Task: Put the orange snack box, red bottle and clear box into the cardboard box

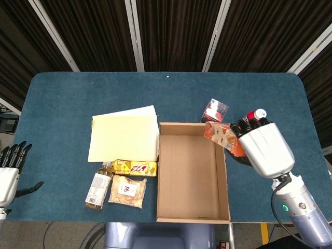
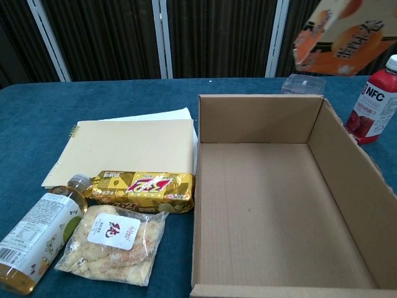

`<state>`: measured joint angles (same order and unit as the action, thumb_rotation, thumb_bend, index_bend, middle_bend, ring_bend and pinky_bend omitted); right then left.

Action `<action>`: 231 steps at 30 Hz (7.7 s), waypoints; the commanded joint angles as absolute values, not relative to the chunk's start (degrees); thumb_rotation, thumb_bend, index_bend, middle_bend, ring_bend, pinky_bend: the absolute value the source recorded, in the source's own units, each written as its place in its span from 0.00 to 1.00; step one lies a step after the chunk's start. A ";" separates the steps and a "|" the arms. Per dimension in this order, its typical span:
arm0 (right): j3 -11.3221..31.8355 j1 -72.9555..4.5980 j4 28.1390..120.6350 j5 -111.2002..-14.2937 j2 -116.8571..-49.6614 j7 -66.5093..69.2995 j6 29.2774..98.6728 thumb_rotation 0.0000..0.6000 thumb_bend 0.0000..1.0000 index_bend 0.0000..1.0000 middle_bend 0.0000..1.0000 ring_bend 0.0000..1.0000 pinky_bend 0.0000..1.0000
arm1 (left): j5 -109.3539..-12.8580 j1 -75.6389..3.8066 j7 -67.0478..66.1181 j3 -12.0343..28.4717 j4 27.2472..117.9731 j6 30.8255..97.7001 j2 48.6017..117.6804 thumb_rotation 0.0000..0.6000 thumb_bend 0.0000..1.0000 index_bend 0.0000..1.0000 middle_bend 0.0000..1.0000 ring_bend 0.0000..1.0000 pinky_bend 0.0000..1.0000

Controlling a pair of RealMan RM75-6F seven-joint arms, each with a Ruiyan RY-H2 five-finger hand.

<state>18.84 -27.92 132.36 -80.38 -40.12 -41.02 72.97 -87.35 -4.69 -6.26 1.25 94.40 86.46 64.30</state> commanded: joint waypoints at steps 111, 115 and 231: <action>3.62 -49.39 65.48 -64.16 -68.37 -21.96 37.00 1.00 0.10 0.08 0.00 0.00 0.01 | -79.71 -7.94 -15.87 1.65 95.15 78.18 67.89 0.87 0.00 0.00 0.00 0.00 0.00; 3.35 -48.82 63.03 -64.79 -69.39 -20.36 36.59 1.00 0.11 0.10 0.00 0.00 0.01 | -79.54 -8.11 -16.39 1.53 95.20 77.87 68.10 0.87 0.00 0.00 0.00 0.00 0.00; 20.12 -53.11 95.37 -50.98 -54.81 -14.47 47.93 1.00 0.00 0.00 0.00 0.00 0.07 | -84.05 -6.64 -12.73 0.51 95.81 81.27 66.69 0.88 0.00 0.00 0.00 0.00 0.00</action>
